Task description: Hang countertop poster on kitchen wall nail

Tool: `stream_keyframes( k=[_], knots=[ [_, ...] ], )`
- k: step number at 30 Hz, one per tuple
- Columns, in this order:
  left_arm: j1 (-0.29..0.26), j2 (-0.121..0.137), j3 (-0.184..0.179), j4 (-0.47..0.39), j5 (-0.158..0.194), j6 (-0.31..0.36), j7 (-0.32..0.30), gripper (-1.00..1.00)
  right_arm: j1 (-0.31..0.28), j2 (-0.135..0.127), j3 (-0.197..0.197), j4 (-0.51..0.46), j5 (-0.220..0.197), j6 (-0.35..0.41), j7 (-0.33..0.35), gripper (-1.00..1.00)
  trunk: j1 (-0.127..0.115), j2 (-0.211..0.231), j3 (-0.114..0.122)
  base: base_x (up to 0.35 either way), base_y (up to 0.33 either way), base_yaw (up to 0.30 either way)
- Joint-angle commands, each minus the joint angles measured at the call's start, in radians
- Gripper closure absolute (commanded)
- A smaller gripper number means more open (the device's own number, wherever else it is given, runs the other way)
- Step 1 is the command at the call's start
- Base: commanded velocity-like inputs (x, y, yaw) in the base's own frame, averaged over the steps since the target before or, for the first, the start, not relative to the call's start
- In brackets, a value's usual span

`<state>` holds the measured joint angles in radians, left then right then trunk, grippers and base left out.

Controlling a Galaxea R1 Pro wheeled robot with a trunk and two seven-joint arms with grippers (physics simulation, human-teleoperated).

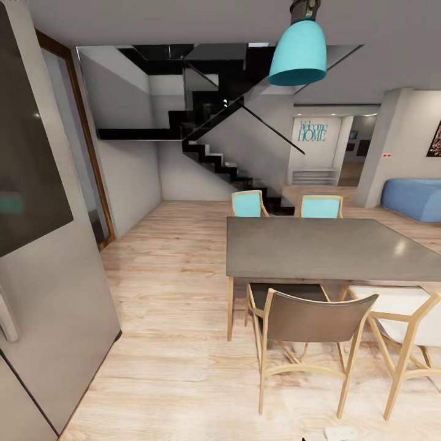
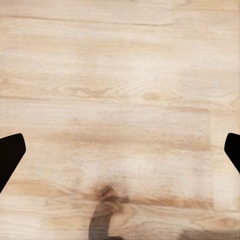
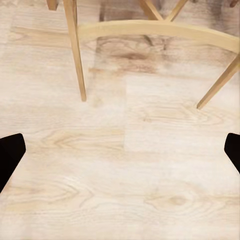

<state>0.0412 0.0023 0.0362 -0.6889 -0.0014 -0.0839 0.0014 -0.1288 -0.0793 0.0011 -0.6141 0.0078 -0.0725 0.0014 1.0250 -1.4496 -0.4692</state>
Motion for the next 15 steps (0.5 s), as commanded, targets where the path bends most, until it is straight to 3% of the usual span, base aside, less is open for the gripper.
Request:
stream_keyframes(
  k=[1, 9, 15],
  knots=[
    [0.0, 0.0, 0.001, -0.001, 0.0, -0.004, 0.0, -1.0, 0.0, 0.0, 0.0, 0.001, 0.001, -0.004, 0.0, -1.0, 0.0, 0.0, -0.001, 0.0, 0.0, 0.0],
    [0.0, -0.001, 0.001, 0.0, 0.0, -0.006, 0.0, -1.0, 0.0, 0.0, 0.0, 0.001, 0.001, -0.007, 0.0, -1.0, 0.0, 0.0, -0.001, 0.0, 0.0, -0.017],
    [0.0, -0.001, 0.002, 0.0, 0.0, -0.007, 0.0, -1.0, 0.0, 0.0, 0.0, 0.001, 0.0, -0.007, -0.001, -1.0, 0.0, 0.0, 0.002, 0.0, 0.0, -0.184]
  ],
)
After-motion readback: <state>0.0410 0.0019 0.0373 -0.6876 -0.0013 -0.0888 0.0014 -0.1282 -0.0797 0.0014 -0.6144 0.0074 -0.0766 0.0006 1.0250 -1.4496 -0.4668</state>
